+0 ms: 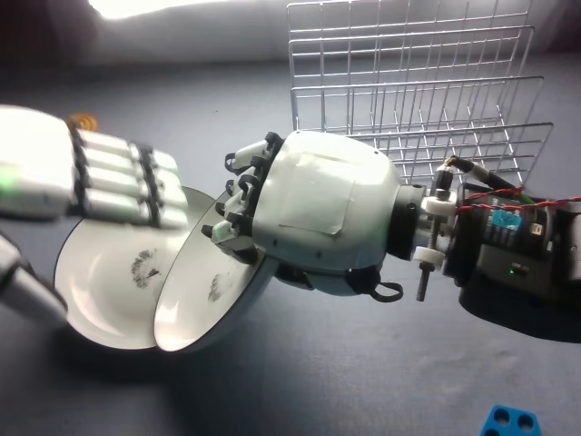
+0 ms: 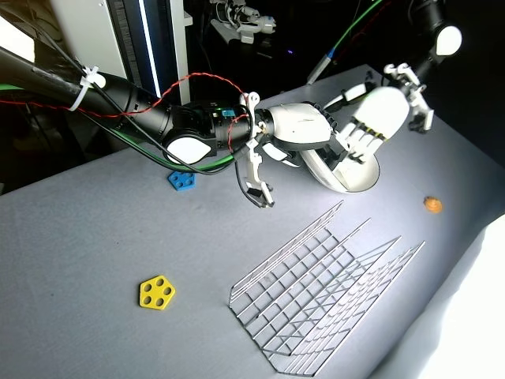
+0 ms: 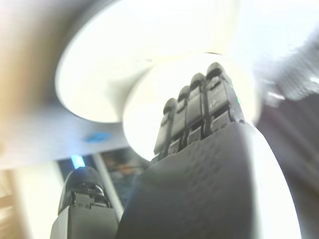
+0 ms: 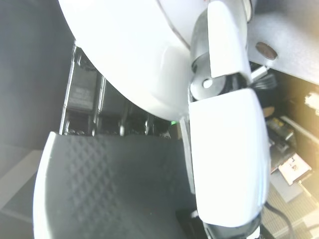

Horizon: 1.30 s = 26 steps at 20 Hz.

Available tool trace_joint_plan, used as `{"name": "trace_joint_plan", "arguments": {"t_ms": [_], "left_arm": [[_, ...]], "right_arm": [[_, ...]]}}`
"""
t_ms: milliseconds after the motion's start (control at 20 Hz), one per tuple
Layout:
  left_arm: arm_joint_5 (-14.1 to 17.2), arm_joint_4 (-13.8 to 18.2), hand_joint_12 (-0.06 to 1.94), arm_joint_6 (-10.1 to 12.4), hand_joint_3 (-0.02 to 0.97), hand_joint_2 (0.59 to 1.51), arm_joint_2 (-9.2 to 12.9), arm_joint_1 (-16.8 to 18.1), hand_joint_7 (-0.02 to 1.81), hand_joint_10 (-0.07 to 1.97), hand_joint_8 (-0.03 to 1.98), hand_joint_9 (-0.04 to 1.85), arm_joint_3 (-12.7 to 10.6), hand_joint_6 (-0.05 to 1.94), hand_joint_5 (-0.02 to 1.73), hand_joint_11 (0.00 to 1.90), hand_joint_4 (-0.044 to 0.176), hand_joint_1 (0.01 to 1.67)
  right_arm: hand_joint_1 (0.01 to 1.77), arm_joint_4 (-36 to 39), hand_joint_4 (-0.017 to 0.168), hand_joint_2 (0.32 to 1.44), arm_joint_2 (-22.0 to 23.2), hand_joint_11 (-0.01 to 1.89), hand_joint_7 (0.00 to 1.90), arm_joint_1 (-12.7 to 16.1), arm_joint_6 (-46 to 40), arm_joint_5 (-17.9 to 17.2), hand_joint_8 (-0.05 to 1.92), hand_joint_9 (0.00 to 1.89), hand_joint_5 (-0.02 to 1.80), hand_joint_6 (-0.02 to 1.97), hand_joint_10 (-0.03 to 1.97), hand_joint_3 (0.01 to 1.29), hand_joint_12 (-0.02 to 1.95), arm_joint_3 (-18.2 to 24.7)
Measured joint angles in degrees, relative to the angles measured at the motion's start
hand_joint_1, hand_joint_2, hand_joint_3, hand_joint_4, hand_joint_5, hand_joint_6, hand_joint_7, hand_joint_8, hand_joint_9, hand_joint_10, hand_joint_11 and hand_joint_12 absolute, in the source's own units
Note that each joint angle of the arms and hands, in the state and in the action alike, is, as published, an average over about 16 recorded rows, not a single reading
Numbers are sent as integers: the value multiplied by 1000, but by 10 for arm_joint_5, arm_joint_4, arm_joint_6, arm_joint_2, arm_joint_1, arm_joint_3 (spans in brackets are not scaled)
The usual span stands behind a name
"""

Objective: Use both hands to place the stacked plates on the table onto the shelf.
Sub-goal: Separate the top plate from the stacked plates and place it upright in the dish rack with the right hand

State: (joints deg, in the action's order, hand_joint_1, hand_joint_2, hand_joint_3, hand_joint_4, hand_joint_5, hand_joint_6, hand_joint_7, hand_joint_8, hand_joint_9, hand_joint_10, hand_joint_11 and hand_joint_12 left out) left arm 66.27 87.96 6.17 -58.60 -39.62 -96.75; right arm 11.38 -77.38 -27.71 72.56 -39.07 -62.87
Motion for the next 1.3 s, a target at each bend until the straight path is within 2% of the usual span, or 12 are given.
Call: {"name": "trace_joint_plan", "arguments": {"t_ms": [200,600,1000,1300], "left_arm": [[-3,9,3,29,16,1068,33,39,18,9,-13,22,12,9,13,13,5,17],[-2,45,4,91,17,1069,101,105,16,9,-13,22,42,9,20,16,5,17],[4,88,4,135,17,1062,150,164,14,9,-13,21,75,8,21,18,5,16],[6,114,4,148,17,1059,173,194,17,9,-14,21,104,9,21,18,4,16]], "right_arm": [[1249,-21,3,1025,25,698,997,12,0,6,786,1008,915,916,744,12,1173,29],[1266,-80,15,1019,97,755,1040,69,-8,42,783,1094,955,916,371,12,1114,104],[1277,-106,7,1014,193,792,1064,145,-104,93,758,1061,970,918,587,13,1106,170],[1296,-67,-3,1013,256,818,1065,178,-254,121,739,1009,968,897,931,13,1172,182]]}}
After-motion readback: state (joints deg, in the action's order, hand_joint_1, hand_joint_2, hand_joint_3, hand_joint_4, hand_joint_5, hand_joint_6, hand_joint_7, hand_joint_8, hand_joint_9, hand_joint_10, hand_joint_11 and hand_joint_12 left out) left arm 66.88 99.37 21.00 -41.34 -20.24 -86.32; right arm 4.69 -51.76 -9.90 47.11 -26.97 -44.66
